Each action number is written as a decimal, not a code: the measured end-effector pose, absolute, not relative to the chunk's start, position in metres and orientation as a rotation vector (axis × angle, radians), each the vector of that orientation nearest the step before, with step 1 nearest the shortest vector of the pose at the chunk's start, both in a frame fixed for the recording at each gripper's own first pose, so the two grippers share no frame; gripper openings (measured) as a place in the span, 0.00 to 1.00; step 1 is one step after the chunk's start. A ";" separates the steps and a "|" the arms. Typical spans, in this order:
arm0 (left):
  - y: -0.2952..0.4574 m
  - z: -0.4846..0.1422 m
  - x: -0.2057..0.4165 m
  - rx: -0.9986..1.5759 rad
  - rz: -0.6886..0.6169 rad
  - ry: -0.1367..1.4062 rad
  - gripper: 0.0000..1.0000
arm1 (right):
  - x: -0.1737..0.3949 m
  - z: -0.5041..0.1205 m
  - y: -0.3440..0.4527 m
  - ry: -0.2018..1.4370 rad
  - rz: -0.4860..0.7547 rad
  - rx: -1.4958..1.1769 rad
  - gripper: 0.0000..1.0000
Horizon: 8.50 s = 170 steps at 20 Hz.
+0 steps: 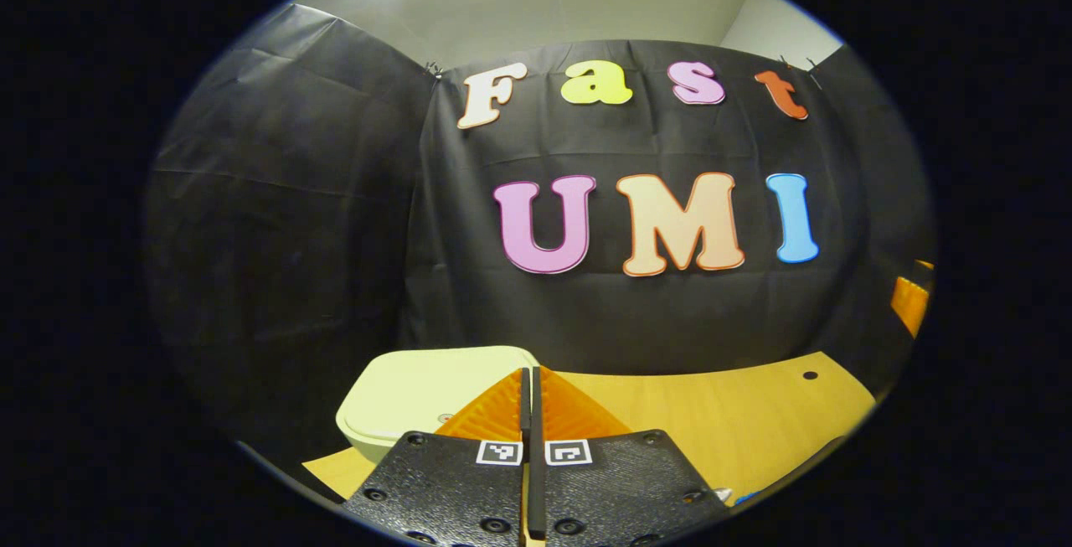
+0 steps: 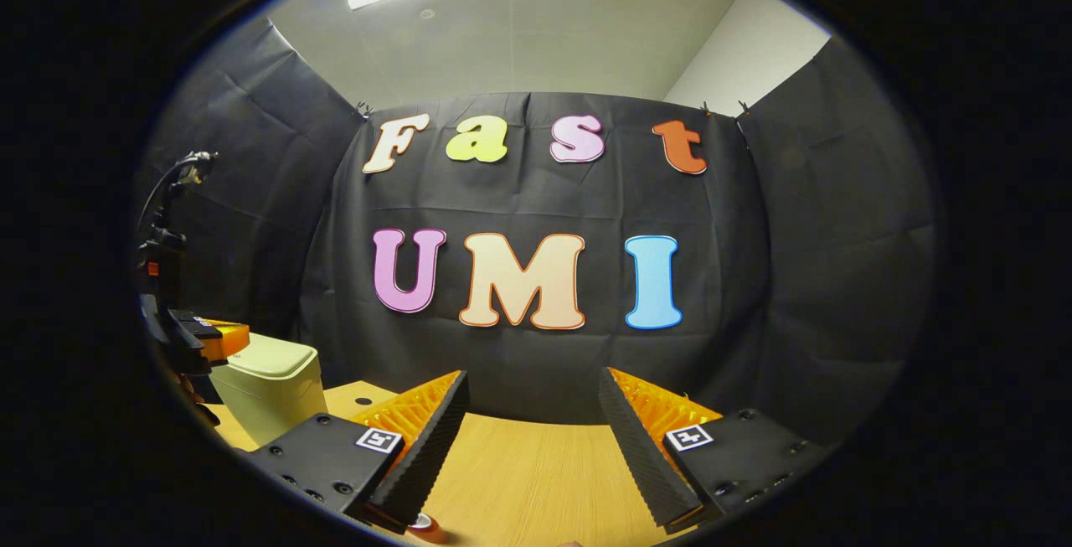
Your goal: Press the lid of the desktop garbage bin to open it, pick up the crumpled paper on the desktop and throw it into the bin, then pick up the pop can on the desktop and drop it into the bin, and finally close the garbage bin lid.
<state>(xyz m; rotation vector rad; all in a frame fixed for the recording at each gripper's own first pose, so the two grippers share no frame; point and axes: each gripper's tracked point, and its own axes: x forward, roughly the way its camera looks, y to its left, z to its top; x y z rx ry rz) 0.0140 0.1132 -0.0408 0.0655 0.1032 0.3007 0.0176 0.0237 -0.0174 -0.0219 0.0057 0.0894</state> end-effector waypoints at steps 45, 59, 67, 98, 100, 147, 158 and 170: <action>0.119 0.035 -0.038 0.119 0.303 -0.068 0.94 | -0.051 -0.379 0.017 0.978 0.279 -0.138 0.98; 0.120 0.009 -0.044 0.108 0.270 0.003 0.94 | -0.007 -0.300 0.055 0.757 0.355 -0.063 0.25; 0.137 -0.015 -0.056 0.104 0.271 0.053 0.94 | 0.054 -0.164 0.116 0.466 0.442 -0.074 0.25; 0.246 -0.069 -0.124 0.150 0.388 0.207 0.95 | 0.062 -0.067 0.409 0.232 0.841 -0.040 0.98; 0.232 -0.068 -0.114 0.148 0.358 0.198 0.95 | 0.065 -0.066 0.390 0.226 0.814 -0.051 0.98; -0.108 -0.335 -0.050 0.096 -0.317 0.662 0.96 | 0.017 -0.160 -0.123 0.517 0.043 -0.126 1.00; -0.099 -0.238 -0.002 0.096 -0.336 0.503 0.78 | -0.001 -0.166 -0.090 0.511 0.078 -0.067 1.00; -0.033 -0.100 0.072 0.100 -0.179 0.257 0.77 | -0.001 -0.161 -0.059 0.471 0.118 0.019 0.99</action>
